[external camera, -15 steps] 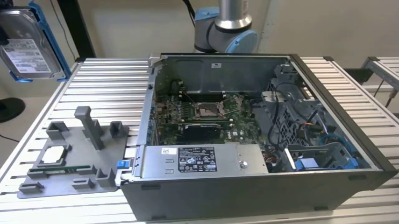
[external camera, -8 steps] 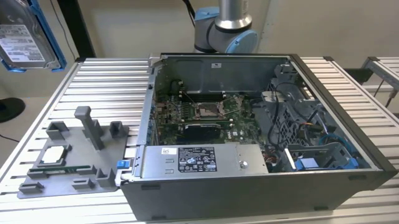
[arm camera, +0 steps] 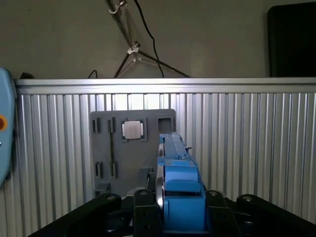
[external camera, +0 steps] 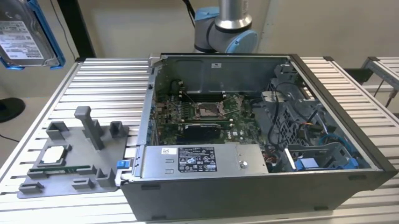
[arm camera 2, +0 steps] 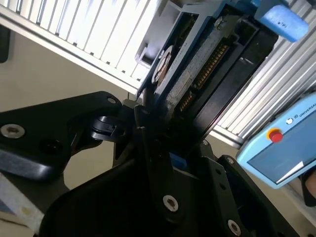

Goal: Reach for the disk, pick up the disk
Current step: 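Pick up the disk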

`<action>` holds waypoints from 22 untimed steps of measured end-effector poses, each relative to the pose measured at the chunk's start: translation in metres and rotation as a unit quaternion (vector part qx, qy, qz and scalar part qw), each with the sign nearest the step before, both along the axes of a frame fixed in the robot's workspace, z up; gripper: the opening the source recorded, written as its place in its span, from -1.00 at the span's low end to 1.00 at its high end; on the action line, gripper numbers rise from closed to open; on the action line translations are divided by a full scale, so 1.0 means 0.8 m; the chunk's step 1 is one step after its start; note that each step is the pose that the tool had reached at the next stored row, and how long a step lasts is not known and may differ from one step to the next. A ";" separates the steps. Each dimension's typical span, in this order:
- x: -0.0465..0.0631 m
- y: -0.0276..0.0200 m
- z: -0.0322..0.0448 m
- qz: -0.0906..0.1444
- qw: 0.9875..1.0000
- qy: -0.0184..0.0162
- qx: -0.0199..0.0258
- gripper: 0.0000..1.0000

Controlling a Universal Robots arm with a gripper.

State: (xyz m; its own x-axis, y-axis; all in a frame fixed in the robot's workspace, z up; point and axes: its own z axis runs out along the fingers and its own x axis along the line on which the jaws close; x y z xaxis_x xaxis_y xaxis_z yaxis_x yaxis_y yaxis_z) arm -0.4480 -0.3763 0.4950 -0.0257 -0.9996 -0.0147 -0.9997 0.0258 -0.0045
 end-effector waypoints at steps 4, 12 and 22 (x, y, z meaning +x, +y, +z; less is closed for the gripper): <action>0.000 0.0004 0.0000 0.000 1.000 0.000 -0.001 -1.00; 0.023 0.0003 0.0000 0.000 1.000 0.000 -0.004 -1.00; 0.066 0.0004 0.0000 0.000 1.000 0.000 -0.007 -1.00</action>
